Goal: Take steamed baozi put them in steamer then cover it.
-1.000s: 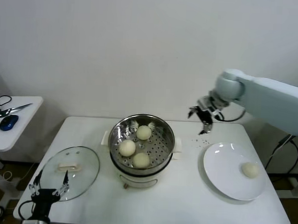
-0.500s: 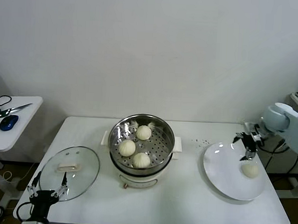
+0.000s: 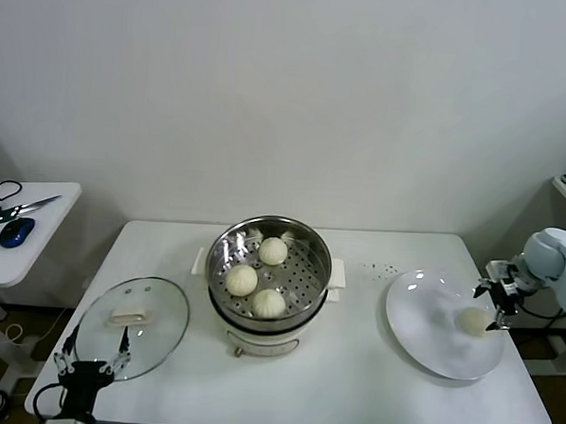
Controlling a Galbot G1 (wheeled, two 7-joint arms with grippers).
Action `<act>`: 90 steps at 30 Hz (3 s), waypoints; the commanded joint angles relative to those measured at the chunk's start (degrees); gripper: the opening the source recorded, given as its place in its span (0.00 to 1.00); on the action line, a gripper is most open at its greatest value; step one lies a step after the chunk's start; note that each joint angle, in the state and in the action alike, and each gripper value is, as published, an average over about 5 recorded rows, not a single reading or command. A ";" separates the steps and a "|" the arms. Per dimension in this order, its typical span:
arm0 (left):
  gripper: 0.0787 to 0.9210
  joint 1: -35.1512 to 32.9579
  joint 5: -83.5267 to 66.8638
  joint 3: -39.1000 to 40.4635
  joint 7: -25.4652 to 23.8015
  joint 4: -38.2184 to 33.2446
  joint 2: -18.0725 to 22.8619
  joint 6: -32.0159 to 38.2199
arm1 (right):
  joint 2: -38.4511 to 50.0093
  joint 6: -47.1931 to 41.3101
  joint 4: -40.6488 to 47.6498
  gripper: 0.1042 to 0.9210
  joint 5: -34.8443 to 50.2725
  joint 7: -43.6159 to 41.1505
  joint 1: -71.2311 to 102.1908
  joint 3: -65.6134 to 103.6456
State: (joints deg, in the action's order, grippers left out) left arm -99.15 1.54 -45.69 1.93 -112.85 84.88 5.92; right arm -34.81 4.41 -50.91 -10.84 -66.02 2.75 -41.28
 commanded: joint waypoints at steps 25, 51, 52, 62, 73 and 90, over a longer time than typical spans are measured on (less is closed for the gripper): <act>0.88 -0.55 0.60 -0.14 0.09 0.12 -0.05 0.43 | -5.14 2.44 7.16 0.82 -4.18 -1.49 2.46 4.70; 0.88 -1.77 0.40 2.45 -1.06 -2.28 -0.08 1.61 | -12.70 -17.69 -14.41 0.72 43.43 1.58 -46.05 -41.11; 0.88 -1.77 0.38 2.59 -1.15 -2.34 -0.09 1.71 | -14.10 -18.40 -15.37 0.73 45.39 2.12 -47.87 -42.68; 0.88 -1.86 0.32 3.70 -1.97 -2.85 -0.57 2.52 | -28.26 -22.97 -20.63 0.73 61.20 8.01 -55.68 -53.56; 0.88 -1.80 0.14 3.75 -1.80 -2.55 -1.78 3.02 | -42.28 -24.38 -17.72 0.73 64.55 11.35 -51.19 -57.79; 0.88 -1.15 -0.22 3.12 -1.76 -2.58 -2.39 2.63 | -43.80 -23.92 -15.18 0.73 59.50 11.18 -44.61 -60.62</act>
State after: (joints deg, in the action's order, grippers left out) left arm -100.40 1.32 -42.57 0.21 -115.55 82.59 8.59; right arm -76.20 -18.84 -66.51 48.91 -55.53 -43.53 -99.28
